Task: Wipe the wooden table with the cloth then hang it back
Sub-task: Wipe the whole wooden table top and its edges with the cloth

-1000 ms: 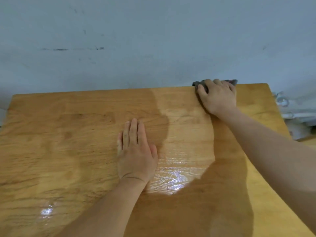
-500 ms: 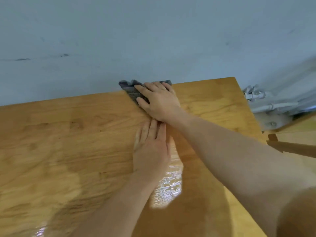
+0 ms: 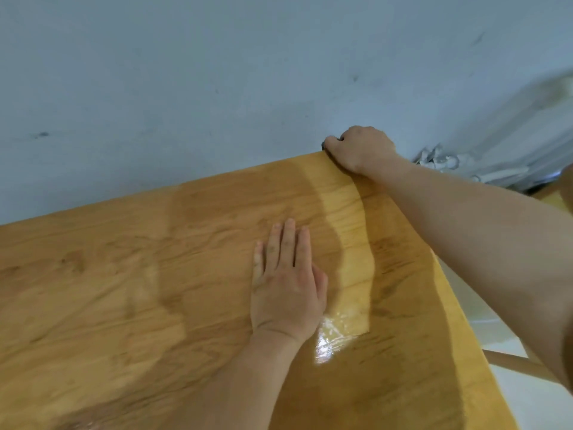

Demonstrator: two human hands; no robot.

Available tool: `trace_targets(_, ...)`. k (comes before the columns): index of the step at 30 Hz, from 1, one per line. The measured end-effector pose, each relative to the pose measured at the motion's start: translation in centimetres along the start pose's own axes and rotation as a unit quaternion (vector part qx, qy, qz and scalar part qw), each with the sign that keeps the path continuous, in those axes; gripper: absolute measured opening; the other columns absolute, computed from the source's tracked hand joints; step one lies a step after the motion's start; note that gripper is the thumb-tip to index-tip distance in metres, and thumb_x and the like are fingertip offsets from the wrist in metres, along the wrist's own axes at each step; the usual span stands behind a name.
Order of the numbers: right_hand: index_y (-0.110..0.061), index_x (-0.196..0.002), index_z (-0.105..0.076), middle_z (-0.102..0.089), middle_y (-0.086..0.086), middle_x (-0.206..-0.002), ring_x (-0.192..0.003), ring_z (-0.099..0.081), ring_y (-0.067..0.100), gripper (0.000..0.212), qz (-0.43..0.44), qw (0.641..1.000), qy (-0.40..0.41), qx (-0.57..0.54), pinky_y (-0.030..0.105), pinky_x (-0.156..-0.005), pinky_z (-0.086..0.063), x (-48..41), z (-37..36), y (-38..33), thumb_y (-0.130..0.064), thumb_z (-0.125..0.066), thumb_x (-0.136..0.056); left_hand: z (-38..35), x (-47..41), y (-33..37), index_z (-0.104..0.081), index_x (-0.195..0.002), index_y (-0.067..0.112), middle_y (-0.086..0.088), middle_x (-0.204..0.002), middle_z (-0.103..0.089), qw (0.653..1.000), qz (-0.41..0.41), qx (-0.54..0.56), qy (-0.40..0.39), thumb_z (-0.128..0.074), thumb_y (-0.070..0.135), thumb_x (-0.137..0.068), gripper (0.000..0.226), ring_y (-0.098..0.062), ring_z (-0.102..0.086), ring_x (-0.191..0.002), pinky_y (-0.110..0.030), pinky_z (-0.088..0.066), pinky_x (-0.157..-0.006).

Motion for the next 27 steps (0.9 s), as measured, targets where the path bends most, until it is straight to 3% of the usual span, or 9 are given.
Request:
trace_targets(2,-0.012,-0.079,-0.063,-0.064,0.007,-0.087,-0.082,-0.056,0.029,0.048,-0.009,0.999,0.000,-0.042,0.035,-0.068,-0.042,-0.5,0.3,0.8,-0.052,-0.037,-0.084,0.0,0.0,0.0,-0.037,-0.145,0.014,-0.007,-0.155,-0.030,1.000,0.005,-0.009,0.006,-0.028,0.034,-0.093,0.057,-0.024,-0.021,-0.145,-0.047,-0.016,-0.118)
trace_targets(4,-0.012,-0.082,-0.060,-0.063,0.008,-0.091,-0.086,-0.057,0.031,0.046,0.003,0.996,0.047,-0.080,0.035,-0.069,-0.040,0.3,0.3,1.6,-0.049,-0.035,-0.089,0.0,0.0,0.0,-0.040,-0.144,0.013,-0.008,-0.154,-0.033,1.000,0.005,-0.011,0.008,-0.030,0.033,-0.092,0.056,-0.025,-0.024,-0.144,-0.047,-0.018,-0.117)
trace_targets(6,-0.015,-0.107,-0.060,-0.059,0.011,-0.110,-0.101,-0.056,0.036,0.045,0.022,0.991,0.091,-0.096,0.039,-0.077,-0.043,2.3,0.0,2.2,-0.046,-0.029,-0.096,0.1,-0.1,0.0,-0.041,-0.143,0.013,-0.009,-0.153,-0.035,1.000,0.001,-0.011,0.012,-0.032,0.032,-0.092,0.056,-0.026,-0.026,-0.143,-0.048,-0.019,-0.117)
trace_targets(8,-0.022,-0.139,-0.044,-0.045,0.015,-0.140,-0.117,-0.049,0.041,0.048,0.038,0.992,0.095,-0.070,0.047,-0.090,-0.043,5.0,-0.6,2.5,-0.044,-0.026,-0.100,0.0,0.0,0.1,-0.041,-0.142,0.012,-0.010,-0.152,-0.036,1.000,0.001,-0.015,0.016,-0.033,0.032,-0.091,0.055,-0.027,-0.028,-0.143,-0.049,-0.021,-0.116)
trace_targets(10,-0.029,-0.150,-0.029,-0.024,0.014,-0.157,-0.131,-0.038,0.041,0.052,0.041,0.995,0.079,-0.033,0.052,-0.100,-0.039,8.3,-1.5,3.0,-0.045,-0.025,-0.101,0.0,0.0,0.1,-0.042,-0.142,0.012,-0.010,-0.151,-0.037,1.000,0.001,-0.018,0.022,-0.035,0.031,-0.091,0.055,-0.027,-0.029,-0.142,-0.049,-0.021,-0.116)
trace_targets(13,-0.034,-0.152,-0.023,-0.015,0.008,-0.162,-0.146,-0.017,0.035,0.054,0.047,0.997,0.066,0.020,0.056,-0.108,-0.031,14.2,-2.6,4.3,-0.048,-0.023,-0.100,0.0,0.1,0.1,-0.042,-0.142,0.011,-0.011,-0.151,-0.038,0.999,-0.001,-0.021,0.030,-0.035,0.030,-0.091,0.055,-0.028,-0.029,-0.142,-0.048,-0.020,-0.115)
trace_targets(16,-0.033,-0.152,-0.021,-0.016,0.006,-0.162,-0.149,-0.008,0.033,0.055,0.058,0.996,0.053,0.051,0.058,-0.114,-0.022,19.8,-3.6,5.7,-0.049,-0.018,-0.099,0.3,0.1,0.1,-0.043,-0.140,0.011,-0.012,-0.150,-0.039,0.999,-0.001,-0.015,0.034,-0.035,0.031,-0.090,0.055,-0.029,-0.030,-0.141,-0.049,-0.022,-0.114)
trace_targets(20,-0.033,-0.151,-0.028,-0.024,0.003,-0.160,-0.149,-0.015,0.029,0.054,0.072,0.993,0.056,0.069,0.058,-0.116,-0.014,26.7,-4.9,7.4,-0.048,-0.024,-0.099,0.4,0.0,0.1,-0.040,-0.142,0.013,-0.010,-0.152,-0.035,1.000,-0.001,-0.002,0.021,-0.033,0.031,-0.091,0.054,-0.027,-0.025,-0.143,-0.047,-0.016,-0.116)
trace_targets(27,-0.031,-0.150,-0.031,-0.025,0.003,-0.159,-0.149,-0.015,0.025,0.052,0.109,0.992,0.005,0.066,0.052,-0.114,-0.018,39.0,-6.9,10.2,-0.047,-0.030,-0.100,0.6,0.8,0.5,-0.029,-0.145,0.013,-0.011,-0.157,-0.021,1.000,-0.011,-0.018,0.000,-0.033,0.029,-0.094,0.054,-0.028,-0.015,-0.145,-0.048,-0.012,-0.118)
Point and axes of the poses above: each hand's wrist, its own x-axis away from the middle knuckle, its own z-axis out of the back of the hand, y = z × x, the point moved 3 cm from there along -x, towards the middle knuckle
